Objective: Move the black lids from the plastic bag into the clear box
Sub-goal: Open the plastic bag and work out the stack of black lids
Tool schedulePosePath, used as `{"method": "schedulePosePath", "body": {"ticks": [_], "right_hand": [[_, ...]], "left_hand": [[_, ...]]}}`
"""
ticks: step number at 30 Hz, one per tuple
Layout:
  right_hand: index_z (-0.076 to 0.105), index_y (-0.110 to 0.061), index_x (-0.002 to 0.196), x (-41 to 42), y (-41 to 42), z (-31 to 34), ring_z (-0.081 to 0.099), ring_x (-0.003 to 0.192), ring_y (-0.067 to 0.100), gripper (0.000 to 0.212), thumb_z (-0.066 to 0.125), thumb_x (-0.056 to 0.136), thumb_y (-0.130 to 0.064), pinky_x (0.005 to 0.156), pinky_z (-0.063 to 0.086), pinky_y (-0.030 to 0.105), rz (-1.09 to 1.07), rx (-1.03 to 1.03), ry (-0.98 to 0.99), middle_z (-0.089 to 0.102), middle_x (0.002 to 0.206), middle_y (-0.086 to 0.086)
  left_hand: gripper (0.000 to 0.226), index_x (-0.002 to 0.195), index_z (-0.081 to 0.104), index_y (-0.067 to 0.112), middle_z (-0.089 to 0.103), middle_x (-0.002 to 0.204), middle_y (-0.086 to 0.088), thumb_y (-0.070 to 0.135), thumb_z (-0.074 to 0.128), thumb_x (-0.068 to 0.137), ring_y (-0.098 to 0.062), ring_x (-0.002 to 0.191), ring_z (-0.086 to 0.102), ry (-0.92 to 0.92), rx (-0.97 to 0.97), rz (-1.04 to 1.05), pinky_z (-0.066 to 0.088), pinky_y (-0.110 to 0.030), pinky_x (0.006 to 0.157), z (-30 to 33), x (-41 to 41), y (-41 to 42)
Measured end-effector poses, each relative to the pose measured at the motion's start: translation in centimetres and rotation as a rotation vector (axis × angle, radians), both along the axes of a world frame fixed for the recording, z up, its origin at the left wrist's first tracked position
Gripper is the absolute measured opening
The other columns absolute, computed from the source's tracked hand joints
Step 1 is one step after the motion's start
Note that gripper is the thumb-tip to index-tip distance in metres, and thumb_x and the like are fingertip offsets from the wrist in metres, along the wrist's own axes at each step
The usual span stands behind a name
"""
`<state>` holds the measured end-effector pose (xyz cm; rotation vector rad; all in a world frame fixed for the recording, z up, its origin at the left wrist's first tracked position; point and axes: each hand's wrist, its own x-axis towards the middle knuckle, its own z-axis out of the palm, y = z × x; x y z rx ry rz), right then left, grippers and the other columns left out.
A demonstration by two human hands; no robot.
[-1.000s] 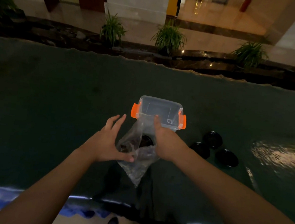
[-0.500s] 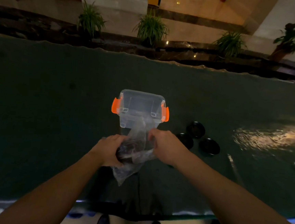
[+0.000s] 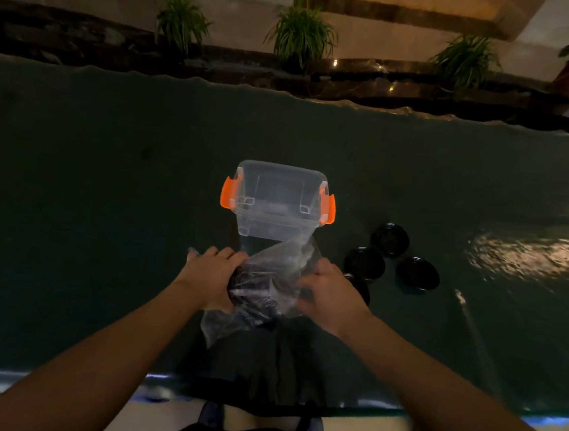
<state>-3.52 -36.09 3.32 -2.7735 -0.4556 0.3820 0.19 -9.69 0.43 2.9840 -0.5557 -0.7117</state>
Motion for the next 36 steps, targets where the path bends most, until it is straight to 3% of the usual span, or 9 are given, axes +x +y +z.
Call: {"method": "schedulePosePath", "body": {"ticks": [5,10,13,19,22,26,29,32,36], "right_hand": [[0.07,-0.021,0.123,0.5,1.0,-1.3,0.048,0.109,0.025,0.039,0.055,0.098,-0.046,0.096,0.043,0.038,0.125,-0.027,0.027,0.057,0.113,0.006],[0.05,-0.017,0.147,1.3,0.7,-2.5,0.047,0.132,0.024,0.046,0.052,0.101,-0.014,0.112,0.037,0.035,0.12,0.149,0.142,0.054,0.142,0.007],[0.046,-0.025,0.149,2.0,0.4,-3.6,0.052,0.131,0.02,0.052,0.049,0.101,-0.006,0.111,0.042,0.036,0.04,0.242,0.185,0.052,0.146,0.004],[0.034,-0.027,0.155,3.0,0.1,-5.7,0.044,0.14,0.017,0.077,0.073,0.09,-0.014,0.116,0.037,0.038,0.126,0.313,0.309,0.039,0.156,0.001],[0.024,-0.035,0.157,3.6,0.5,-6.1,0.047,0.136,0.017,0.082,0.072,0.09,-0.032,0.112,0.042,0.036,0.256,0.228,0.26,0.032,0.159,-0.003],[0.012,-0.053,0.154,3.9,0.8,-6.3,0.056,0.121,0.022,0.101,0.07,0.087,-0.004,0.094,0.055,0.039,0.411,0.139,0.129,0.019,0.163,-0.004],[0.018,-0.048,0.155,4.2,1.1,-6.1,0.043,0.136,0.027,0.093,0.073,0.089,-0.012,0.107,0.047,0.039,0.553,0.128,0.041,0.014,0.164,-0.001],[0.031,-0.034,0.156,4.7,1.7,-5.8,0.045,0.136,0.033,0.078,0.071,0.091,-0.015,0.104,0.048,0.046,0.649,0.05,-0.057,0.023,0.163,0.01],[0.032,-0.024,0.156,5.7,2.7,-5.1,0.042,0.139,0.032,0.071,0.064,0.095,-0.011,0.106,0.045,0.048,0.703,0.034,-0.043,0.029,0.162,0.008]], "left_hand": [[0.116,0.154,0.019,0.033,0.042,0.149,0.001,0.065,0.077,0.06,-0.029,0.135,0.041,-0.003,0.012,0.001,0.027,-0.07,0.111,-0.6,-0.4,-0.2],[0.116,0.156,0.013,0.037,0.039,0.15,-0.001,0.063,0.078,0.063,-0.03,0.135,0.038,0.018,-0.003,0.01,0.034,-0.068,0.107,-1.0,-0.4,-0.3],[0.114,0.154,0.014,0.04,0.038,0.147,-0.003,0.058,0.08,0.063,-0.033,0.136,0.034,0.064,0.002,0.037,0.034,-0.072,0.106,-1.0,-0.4,-0.6],[0.111,0.152,0.018,0.041,0.039,0.145,-0.004,0.051,0.084,0.063,-0.034,0.136,0.033,0.091,0.041,0.002,0.034,-0.073,0.104,-0.9,-0.1,-1.0],[0.114,0.154,0.016,0.039,0.039,0.15,-0.002,0.055,0.084,0.063,-0.032,0.138,0.034,0.063,0.082,-0.025,0.032,-0.072,0.107,-1.0,-0.1,-1.1],[0.121,0.156,0.014,0.036,0.038,0.153,-0.001,0.064,0.083,0.061,-0.03,0.139,0.034,0.033,0.061,-0.033,0.032,-0.068,0.11,-1.2,-0.2,-0.9],[0.137,0.158,0.008,0.034,0.031,0.158,0.002,0.066,0.087,0.051,-0.028,0.143,0.027,0.025,0.018,-0.005,0.033,-0.064,0.11,-1.1,-0.4,-0.3],[0.143,0.159,0.007,0.034,0.024,0.161,0.003,0.062,0.091,0.046,-0.03,0.145,0.021,0.057,-0.037,0.085,0.036,-0.064,0.108,-1.1,-0.5,0.8],[0.12,0.153,0.023,0.037,0.037,0.15,0.002,0.057,0.088,0.054,-0.029,0.134,0.033,0.125,-0.097,0.133,0.043,-0.055,0.107,-1.3,-0.7,1.9]]}}
